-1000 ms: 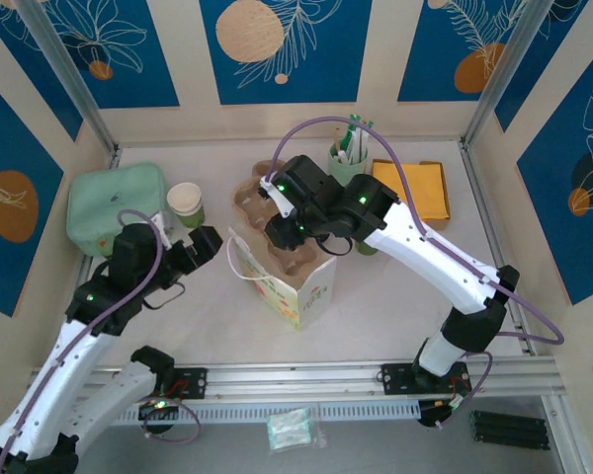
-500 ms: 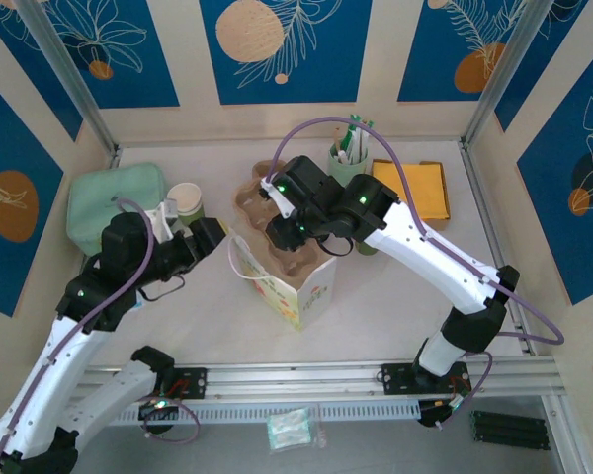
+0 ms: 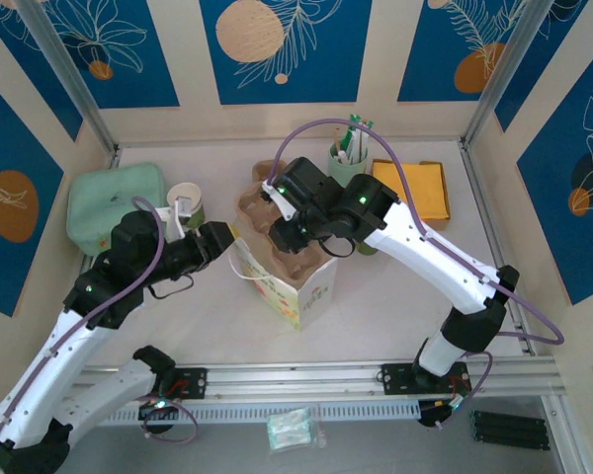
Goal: Pack the takeout coffee
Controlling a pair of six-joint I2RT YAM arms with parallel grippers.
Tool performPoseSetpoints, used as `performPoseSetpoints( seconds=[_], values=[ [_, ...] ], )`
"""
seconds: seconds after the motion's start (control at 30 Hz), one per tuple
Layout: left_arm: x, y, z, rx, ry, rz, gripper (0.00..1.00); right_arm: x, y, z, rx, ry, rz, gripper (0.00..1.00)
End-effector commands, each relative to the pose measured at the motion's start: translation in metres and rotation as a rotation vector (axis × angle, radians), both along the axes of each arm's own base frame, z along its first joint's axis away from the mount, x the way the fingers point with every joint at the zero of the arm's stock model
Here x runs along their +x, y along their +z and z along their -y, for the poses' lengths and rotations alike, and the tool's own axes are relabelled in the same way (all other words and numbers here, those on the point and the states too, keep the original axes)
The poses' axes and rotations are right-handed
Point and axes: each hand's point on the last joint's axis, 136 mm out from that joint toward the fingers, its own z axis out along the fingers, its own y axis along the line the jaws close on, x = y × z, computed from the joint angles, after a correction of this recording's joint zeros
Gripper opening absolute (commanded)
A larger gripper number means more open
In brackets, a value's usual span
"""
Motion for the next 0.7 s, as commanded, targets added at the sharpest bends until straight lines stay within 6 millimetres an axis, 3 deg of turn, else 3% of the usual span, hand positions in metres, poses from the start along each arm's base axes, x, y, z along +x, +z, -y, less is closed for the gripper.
performPoseSetpoints(
  seconds=[0.0,0.2,0.4,0.67],
  values=[
    [0.0,0.001,0.002,-0.012,-0.004,0.018,0.43,-0.003,0.006,0.002,0.002,-0.002,-0.01,0.28],
    [0.001,-0.002,0.002,-0.003,0.001,0.017,0.18,-0.006,-0.001,0.003,-0.019,0.008,-0.027,0.28],
    [0.002,-0.004,0.0,0.004,0.009,0.016,0.0,-0.011,-0.006,0.002,-0.037,0.028,-0.043,0.28],
    [0.002,-0.003,-0.002,0.011,0.018,0.017,0.0,-0.015,-0.016,0.005,-0.082,0.036,-0.057,0.28]
  ],
)
